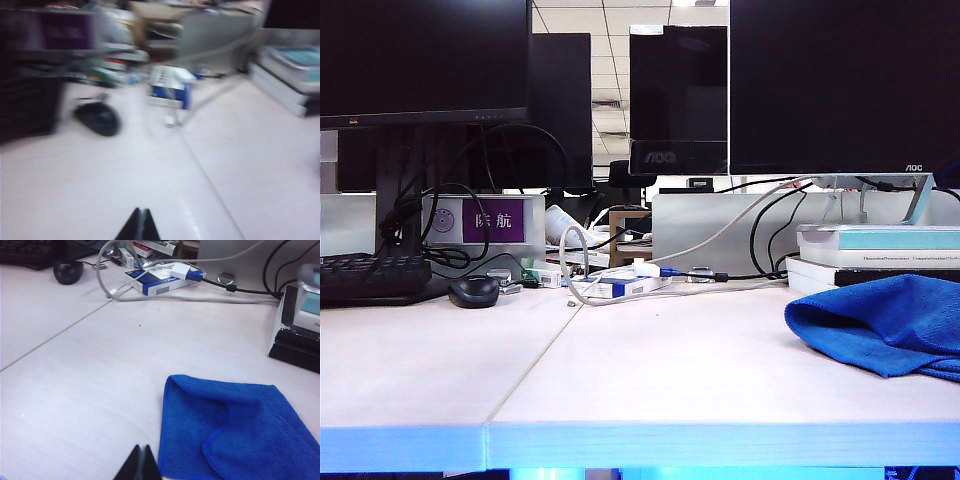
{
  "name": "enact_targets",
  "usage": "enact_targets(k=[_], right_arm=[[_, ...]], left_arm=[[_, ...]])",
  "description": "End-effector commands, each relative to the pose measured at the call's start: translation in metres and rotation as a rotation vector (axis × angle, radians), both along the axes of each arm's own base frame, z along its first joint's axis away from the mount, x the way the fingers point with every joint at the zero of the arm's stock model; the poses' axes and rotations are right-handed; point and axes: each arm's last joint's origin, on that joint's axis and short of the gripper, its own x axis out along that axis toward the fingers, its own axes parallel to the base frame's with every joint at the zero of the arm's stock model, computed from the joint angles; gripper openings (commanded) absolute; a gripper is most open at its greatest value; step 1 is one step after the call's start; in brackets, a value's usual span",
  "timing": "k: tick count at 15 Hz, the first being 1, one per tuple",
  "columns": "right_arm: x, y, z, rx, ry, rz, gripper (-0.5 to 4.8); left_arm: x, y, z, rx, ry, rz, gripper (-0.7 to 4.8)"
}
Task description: Wipe the table from left to right using the rag.
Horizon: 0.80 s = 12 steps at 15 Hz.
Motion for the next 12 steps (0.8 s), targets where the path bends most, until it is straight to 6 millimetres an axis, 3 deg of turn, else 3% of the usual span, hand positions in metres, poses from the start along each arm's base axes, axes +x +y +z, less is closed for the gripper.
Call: enact_targets(k=[1, 7, 12], right_arm=[[0.000, 0.000, 0.003, 0.015, -0.012, -0.005, -0.01], [0.000, 0.000, 0.003, 0.015, -0.012, -0.005, -0.01], [-0.001, -0.001, 0.002, 0.010, -0.006, -0.005, -0.01]], left_arm=[[-0.010, 0.007, -0.029, -0.020, -0.025, 0.023, -0.06], [-0.018, 0.023, -0.055, -0.006, -0.099, 0.213, -0.06], [-0.015, 0.031, -0.079, 0.071, -0.006, 0.344, -0.06]])
